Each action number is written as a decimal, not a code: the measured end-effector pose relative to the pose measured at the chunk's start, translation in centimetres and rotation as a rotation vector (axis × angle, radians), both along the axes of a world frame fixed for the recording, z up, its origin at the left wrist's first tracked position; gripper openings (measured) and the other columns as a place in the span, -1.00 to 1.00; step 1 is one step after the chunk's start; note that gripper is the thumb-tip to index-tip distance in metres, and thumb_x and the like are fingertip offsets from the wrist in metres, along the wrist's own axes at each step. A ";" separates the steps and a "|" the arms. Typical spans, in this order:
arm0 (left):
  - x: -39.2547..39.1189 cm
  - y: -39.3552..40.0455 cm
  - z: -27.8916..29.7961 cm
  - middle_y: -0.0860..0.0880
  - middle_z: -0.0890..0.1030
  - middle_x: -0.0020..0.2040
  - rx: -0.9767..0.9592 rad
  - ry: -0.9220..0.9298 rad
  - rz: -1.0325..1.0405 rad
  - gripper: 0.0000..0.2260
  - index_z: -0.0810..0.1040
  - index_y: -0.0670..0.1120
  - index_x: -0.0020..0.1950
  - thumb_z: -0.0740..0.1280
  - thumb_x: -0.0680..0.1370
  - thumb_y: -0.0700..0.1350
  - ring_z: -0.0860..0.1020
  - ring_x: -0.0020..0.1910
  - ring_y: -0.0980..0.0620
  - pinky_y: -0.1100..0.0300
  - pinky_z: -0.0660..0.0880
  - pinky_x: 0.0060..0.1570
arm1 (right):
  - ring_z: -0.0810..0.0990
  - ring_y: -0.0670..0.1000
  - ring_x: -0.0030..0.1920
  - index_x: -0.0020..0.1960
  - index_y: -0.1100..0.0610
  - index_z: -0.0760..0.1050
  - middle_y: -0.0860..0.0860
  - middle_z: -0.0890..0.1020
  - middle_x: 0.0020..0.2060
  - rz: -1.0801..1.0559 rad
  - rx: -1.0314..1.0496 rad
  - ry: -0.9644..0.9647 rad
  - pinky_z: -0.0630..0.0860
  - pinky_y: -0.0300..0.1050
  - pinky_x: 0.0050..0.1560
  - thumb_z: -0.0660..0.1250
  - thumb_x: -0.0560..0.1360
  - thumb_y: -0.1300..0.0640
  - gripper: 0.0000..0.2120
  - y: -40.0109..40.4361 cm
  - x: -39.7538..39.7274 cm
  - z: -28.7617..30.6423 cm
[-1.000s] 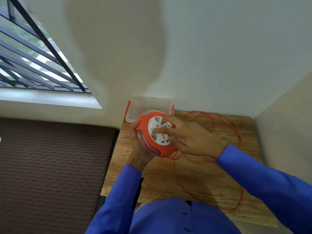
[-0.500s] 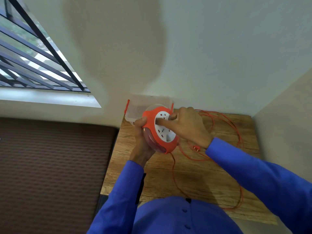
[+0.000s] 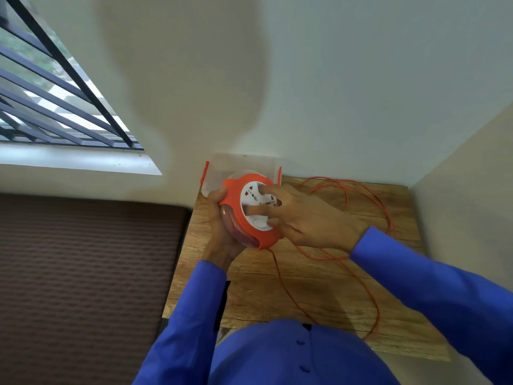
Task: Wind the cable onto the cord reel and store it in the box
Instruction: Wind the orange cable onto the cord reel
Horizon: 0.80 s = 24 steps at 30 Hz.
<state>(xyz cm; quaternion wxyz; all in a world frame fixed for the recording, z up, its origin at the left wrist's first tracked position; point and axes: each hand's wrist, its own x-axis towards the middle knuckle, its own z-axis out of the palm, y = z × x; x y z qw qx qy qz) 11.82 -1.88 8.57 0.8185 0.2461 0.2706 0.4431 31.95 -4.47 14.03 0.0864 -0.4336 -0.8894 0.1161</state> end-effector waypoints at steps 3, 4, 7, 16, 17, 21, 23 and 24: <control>0.2 0.0 -0.3 -0.22 0.74 0.20 -0.003 -0.036 -0.068 -0.30 0.69 -0.13 0.38 0.33 0.51 0.39 0.73 0.15 -0.23 -0.17 0.70 0.03 | 0.55 0.10 0.38 0.56 -0.25 0.37 0.07 0.46 0.50 0.042 0.000 0.006 0.61 -0.11 0.13 0.26 0.69 0.00 -0.55 1.0 0.6 0.4; 0.3 -0.1 -0.4 -0.23 0.73 0.21 -0.026 -0.045 -0.080 -0.29 0.67 -0.13 0.39 0.27 0.53 0.40 0.72 0.16 -0.24 -0.20 0.69 0.01 | 0.59 0.09 0.32 0.54 -0.24 0.42 0.06 0.52 0.44 0.059 0.018 0.008 0.56 -0.17 0.09 0.30 0.66 0.03 -0.53 1.3 0.7 0.7; 0.5 -0.1 -0.6 -0.29 0.64 0.30 -0.099 -0.084 -0.093 -0.21 0.54 -0.17 0.50 0.07 0.60 0.43 0.61 0.25 -0.35 -0.38 0.57 0.14 | 0.65 0.05 0.16 0.52 -0.27 0.43 -0.01 0.61 0.28 0.062 0.050 -0.045 0.66 -0.06 -0.05 0.34 0.58 0.00 -0.48 2.0 0.3 1.7; 1.5 0.0 0.8 -0.22 0.74 0.18 0.088 -0.013 -0.026 -0.27 0.74 -0.11 0.30 0.50 0.35 0.41 0.69 0.15 -0.21 -0.18 0.61 0.16 | 0.39 0.01 -0.50 -0.50 0.09 0.38 0.01 0.41 -0.57 -0.625 0.015 0.117 0.32 -0.05 -0.41 0.16 0.64 -0.41 -0.27 2.9 -2.6 0.3; 1.4 0.1 0.9 -0.20 0.75 0.17 0.089 -0.017 -0.026 -0.29 0.75 -0.09 0.30 0.48 0.37 0.41 0.71 0.14 -0.19 -0.16 0.65 0.12 | 0.43 0.04 -0.48 -0.51 0.08 0.31 0.05 0.47 -0.54 -0.651 -0.015 0.133 0.38 -0.03 -0.41 0.16 0.68 -0.35 -0.28 2.8 -2.8 0.2; 0.8 0.3 0.5 -0.19 0.75 0.19 0.053 -0.078 0.011 -0.34 0.71 -0.11 0.34 0.23 0.58 0.38 0.72 0.17 -0.19 -0.11 0.67 0.10 | 0.51 -0.02 -0.43 -0.28 0.05 0.58 -0.01 0.64 -0.31 -0.514 0.111 0.199 0.40 -0.14 -0.40 0.25 0.71 -0.15 -0.53 1.7 -2.6 0.1; 0.2 0.8 0.6 -0.21 0.75 0.20 0.043 -0.128 0.005 -0.32 0.69 -0.15 0.36 0.15 0.62 0.36 0.71 0.18 -0.19 -0.10 0.66 0.12 | 0.52 -0.09 -0.33 0.14 -0.03 0.65 -0.03 0.65 0.09 -0.314 0.142 0.272 0.41 -0.27 -0.36 0.31 0.68 -0.04 -0.83 0.9 -1.9 0.6; 0.0 0.9 0.7 -0.20 0.75 0.20 0.060 -0.173 -0.012 -0.32 0.69 -0.16 0.36 0.14 0.62 0.35 0.72 0.18 -0.18 -0.08 0.67 0.11 | 0.54 -0.10 -0.28 0.30 -0.08 0.59 -0.01 0.58 0.25 -0.202 0.120 0.259 0.45 -0.30 -0.34 0.30 0.68 -0.01 -0.78 0.7 -1.4 0.6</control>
